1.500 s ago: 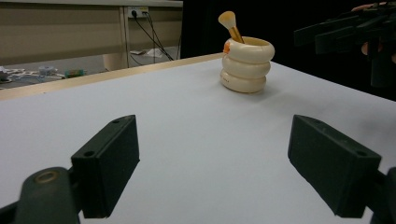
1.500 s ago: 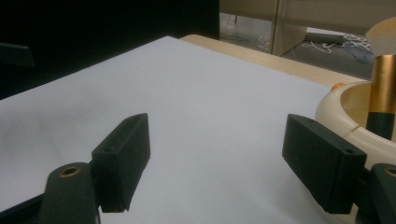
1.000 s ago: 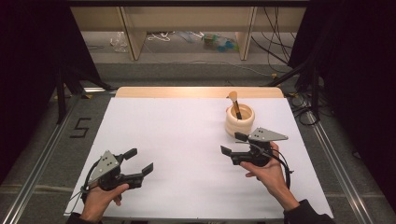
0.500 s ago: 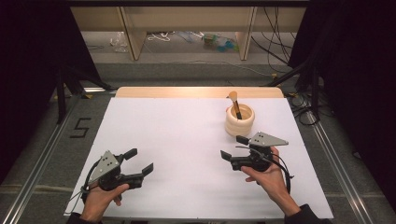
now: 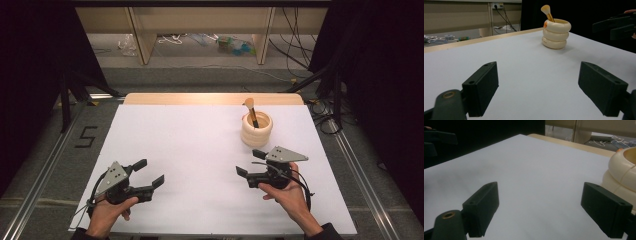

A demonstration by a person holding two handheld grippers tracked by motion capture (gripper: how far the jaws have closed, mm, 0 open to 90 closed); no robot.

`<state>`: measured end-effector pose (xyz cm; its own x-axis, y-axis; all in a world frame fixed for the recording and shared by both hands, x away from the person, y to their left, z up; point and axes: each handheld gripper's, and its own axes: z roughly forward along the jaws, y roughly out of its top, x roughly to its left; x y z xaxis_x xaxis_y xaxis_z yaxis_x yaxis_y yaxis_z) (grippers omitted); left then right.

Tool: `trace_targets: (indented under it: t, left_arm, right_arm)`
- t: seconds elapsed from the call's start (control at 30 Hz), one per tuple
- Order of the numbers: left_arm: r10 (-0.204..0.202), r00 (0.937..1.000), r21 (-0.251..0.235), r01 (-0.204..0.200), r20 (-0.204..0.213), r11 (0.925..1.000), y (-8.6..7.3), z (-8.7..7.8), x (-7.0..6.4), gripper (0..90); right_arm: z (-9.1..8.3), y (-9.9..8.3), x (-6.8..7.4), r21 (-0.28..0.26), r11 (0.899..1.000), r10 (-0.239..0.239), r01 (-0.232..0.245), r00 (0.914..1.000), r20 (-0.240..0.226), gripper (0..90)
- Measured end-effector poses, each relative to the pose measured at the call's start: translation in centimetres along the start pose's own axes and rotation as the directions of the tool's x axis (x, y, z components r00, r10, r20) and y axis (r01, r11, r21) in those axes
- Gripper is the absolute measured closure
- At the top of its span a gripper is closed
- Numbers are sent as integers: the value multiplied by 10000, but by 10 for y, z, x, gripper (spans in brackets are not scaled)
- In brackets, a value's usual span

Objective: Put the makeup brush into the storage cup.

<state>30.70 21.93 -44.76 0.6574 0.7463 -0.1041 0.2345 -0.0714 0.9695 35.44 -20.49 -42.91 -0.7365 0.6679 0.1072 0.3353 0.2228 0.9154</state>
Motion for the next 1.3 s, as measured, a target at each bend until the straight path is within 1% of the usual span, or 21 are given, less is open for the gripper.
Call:
trace_targets:
  t: [0.07,0.2,0.23,0.27,0.3,0.4,0.5,0.57,0.6,0.63,0.7,0.77,0.8,0.87,0.9,0.93,1.13,1.2,1.23,1.27,1.3]
  left_arm:
    - [-2,10000,8,2,-9,10000,0,0,0,165]
    - [-15,10000,20,15,-10,10000,0,0,0,165]
    - [-28,10000,15,28,-32,10000,0,0,0,165]
    - [-49,10000,21,49,-43,10000,0,0,0,165]
    - [-43,10000,-25,43,-5,10000,-1,1,0,165]
    - [-29,10000,33,29,-38,10000,0,0,0,165]
    - [-49,10000,37,49,-51,10000,-1,0,0,165]
    - [-6,10000,23,6,-16,10000,0,0,0,165]
    - [-49,10000,34,50,-49,10000,-1,0,0,165]
    - [-35,10000,31,35,-38,10000,-1,0,0,165]
    - [-36,10000,30,37,-35,10000,-1,0,0,165]
    - [-30,10000,31,30,-40,10000,-1,0,0,164]
    - [-29,10000,39,29,-44,10000,-1,0,0,164]
    - [-25,10000,38,25,-43,10000,-1,0,0,164]
    - [-24,10000,35,24,-36,10000,-1,0,0,164]
    - [-19,10000,36,19,-35,10000,-1,0,0,165]
    - [-20,10000,52,20,-27,10000,-1,1,0,165]
    - [-12,10000,66,13,-36,10000,-1,1,0,165]
    - [-18,10000,56,18,-36,10000,-1,1,0,164]
    - [-15,10000,54,15,-34,10000,-1,1,0,164]
    - [-13,10000,44,13,-27,10000,-1,1,0,164]
  right_arm:
    - [-1,0,1,0,10000,-25,25,10000,-46,159]
    - [-4,-1,3,78,10000,-36,36,10000,52,159]
    - [-4,-2,4,-22,10000,20,-20,10000,-66,158]
    - [-4,-2,5,-92,10000,6,-6,10000,-16,158]
    - [-6,-2,5,22,10000,-43,43,10000,-32,158]
    - [-7,-4,5,-34,10000,-32,32,10000,89,158]
    - [-9,-6,7,32,10000,43,-43,10000,81,158]
    - [-9,-8,8,-136,9999,40,-41,10000,-30,158]
    - [-10,-8,8,-95,9999,71,-71,10000,-30,158]
    - [-11,-8,9,69,10000,9,-9,10000,49,158]
    - [-11,-9,10,-79,10000,60,-60,10000,28,158]
    - [-13,-9,11,25,10000,36,-36,10000,7,158]
    - [-13,-9,11,-13,10000,-12,12,10000,-15,158]
    - [-14,-10,11,-105,9999,-35,36,10000,85,158]
    - [-14,-11,12,-138,9999,28,-28,10000,17,158]
    - [-15,-10,12,-15,10000,-7,7,10000,53,158]
    - [-16,-12,12,-60,10000,-35,35,10000,71,158]
    - [-16,-13,12,23,10000,55,-55,10000,12,159]
    - [-15,-13,12,-18,10000,75,-76,10000,-42,159]
    - [-15,-13,12,-108,9999,95,-95,10000,8,159]
    - [-15,-13,11,-37,10000,73,-73,10000,15,159]
